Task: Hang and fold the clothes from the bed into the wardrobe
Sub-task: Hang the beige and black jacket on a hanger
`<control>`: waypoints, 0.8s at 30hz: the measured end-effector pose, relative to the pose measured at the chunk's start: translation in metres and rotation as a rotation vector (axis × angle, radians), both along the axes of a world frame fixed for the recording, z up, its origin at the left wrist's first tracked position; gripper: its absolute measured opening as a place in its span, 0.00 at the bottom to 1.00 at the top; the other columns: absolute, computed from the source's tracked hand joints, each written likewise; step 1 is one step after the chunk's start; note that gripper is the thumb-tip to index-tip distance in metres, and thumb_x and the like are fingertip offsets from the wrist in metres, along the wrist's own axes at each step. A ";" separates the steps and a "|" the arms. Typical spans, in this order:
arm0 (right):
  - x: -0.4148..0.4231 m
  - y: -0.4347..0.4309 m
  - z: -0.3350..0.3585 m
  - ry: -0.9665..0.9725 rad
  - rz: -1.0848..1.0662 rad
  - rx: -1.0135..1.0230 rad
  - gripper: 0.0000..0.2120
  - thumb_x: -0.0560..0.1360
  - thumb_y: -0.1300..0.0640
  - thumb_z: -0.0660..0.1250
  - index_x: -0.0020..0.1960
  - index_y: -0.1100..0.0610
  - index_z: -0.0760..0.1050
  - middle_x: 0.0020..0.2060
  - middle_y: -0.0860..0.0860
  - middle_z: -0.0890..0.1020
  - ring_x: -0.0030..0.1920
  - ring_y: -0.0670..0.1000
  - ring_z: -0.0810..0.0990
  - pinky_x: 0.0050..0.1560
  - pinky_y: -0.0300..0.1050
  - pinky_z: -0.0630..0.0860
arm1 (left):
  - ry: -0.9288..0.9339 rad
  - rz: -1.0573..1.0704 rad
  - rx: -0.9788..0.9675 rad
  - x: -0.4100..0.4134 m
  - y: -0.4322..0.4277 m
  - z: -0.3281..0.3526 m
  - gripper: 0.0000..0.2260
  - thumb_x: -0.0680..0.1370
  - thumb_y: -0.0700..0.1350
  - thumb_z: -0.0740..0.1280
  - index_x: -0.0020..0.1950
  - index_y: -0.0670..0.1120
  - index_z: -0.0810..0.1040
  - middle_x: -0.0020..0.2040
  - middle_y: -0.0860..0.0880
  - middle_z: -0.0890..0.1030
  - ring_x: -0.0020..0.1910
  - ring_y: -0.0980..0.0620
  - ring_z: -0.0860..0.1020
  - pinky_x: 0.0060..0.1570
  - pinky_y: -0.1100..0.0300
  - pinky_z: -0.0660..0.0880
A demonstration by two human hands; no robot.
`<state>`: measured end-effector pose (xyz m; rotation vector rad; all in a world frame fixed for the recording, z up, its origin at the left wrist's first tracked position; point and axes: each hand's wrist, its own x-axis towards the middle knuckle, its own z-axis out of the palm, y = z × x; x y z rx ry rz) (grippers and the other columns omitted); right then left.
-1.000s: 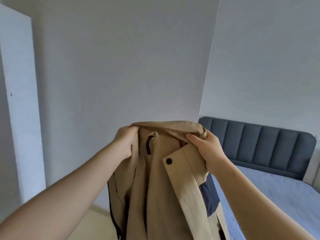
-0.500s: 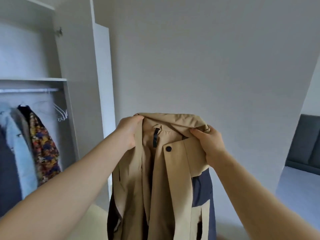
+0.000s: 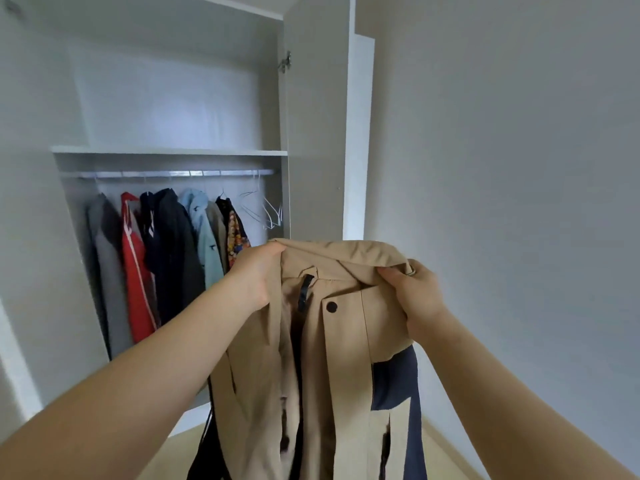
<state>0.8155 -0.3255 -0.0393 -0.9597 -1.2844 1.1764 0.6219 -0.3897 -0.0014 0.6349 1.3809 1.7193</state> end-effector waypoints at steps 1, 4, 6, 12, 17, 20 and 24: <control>-0.009 0.013 -0.001 0.001 0.024 -0.002 0.06 0.73 0.60 0.68 0.38 0.57 0.73 0.35 0.50 0.78 0.36 0.48 0.75 0.35 0.39 0.72 | 0.009 0.019 -0.003 -0.008 0.008 -0.001 0.09 0.78 0.38 0.60 0.39 0.42 0.74 0.36 0.43 0.74 0.32 0.48 0.74 0.29 0.59 0.74; -0.038 0.067 0.000 -0.009 0.115 -0.026 0.04 0.74 0.61 0.67 0.42 0.60 0.72 0.36 0.51 0.77 0.37 0.49 0.75 0.36 0.40 0.73 | 0.038 0.132 -0.004 -0.033 0.047 -0.004 0.08 0.78 0.36 0.61 0.39 0.41 0.74 0.36 0.43 0.72 0.32 0.47 0.72 0.20 0.61 0.74; -0.059 0.101 0.005 0.002 0.179 -0.037 0.03 0.75 0.61 0.66 0.45 0.61 0.72 0.37 0.52 0.77 0.38 0.50 0.75 0.39 0.42 0.74 | 0.051 0.183 -0.006 -0.047 0.073 0.001 0.10 0.78 0.36 0.61 0.37 0.41 0.71 0.35 0.43 0.71 0.32 0.48 0.70 0.22 0.60 0.73; -0.131 0.173 0.012 0.001 0.362 -0.028 0.05 0.74 0.63 0.66 0.40 0.57 0.73 0.35 0.51 0.79 0.35 0.48 0.77 0.28 0.36 0.74 | 0.058 0.317 -0.034 -0.104 0.125 0.007 0.05 0.77 0.38 0.63 0.48 0.40 0.78 0.40 0.43 0.76 0.39 0.45 0.75 0.46 0.53 0.74; -0.192 0.202 -0.004 -0.077 0.600 -0.039 0.11 0.72 0.66 0.68 0.48 0.51 0.77 0.40 0.49 0.80 0.39 0.46 0.79 0.29 0.32 0.74 | 0.236 0.325 -0.089 -0.149 0.150 -0.005 0.07 0.78 0.45 0.63 0.41 0.45 0.73 0.41 0.44 0.74 0.41 0.47 0.74 0.43 0.55 0.71; -0.234 0.226 -0.009 -0.174 0.756 0.033 0.23 0.70 0.67 0.70 0.55 0.42 0.73 0.47 0.43 0.77 0.45 0.44 0.77 0.36 0.33 0.73 | 0.431 0.251 -0.114 -0.180 0.170 -0.014 0.10 0.78 0.49 0.65 0.39 0.46 0.71 0.40 0.46 0.74 0.42 0.48 0.73 0.43 0.56 0.70; -0.301 0.257 -0.013 -0.272 1.007 0.154 0.28 0.69 0.68 0.70 0.55 0.37 0.72 0.47 0.40 0.80 0.45 0.41 0.80 0.39 0.31 0.76 | 0.531 0.059 -0.027 -0.230 0.211 -0.017 0.13 0.77 0.45 0.66 0.32 0.49 0.74 0.35 0.50 0.77 0.38 0.52 0.75 0.42 0.57 0.71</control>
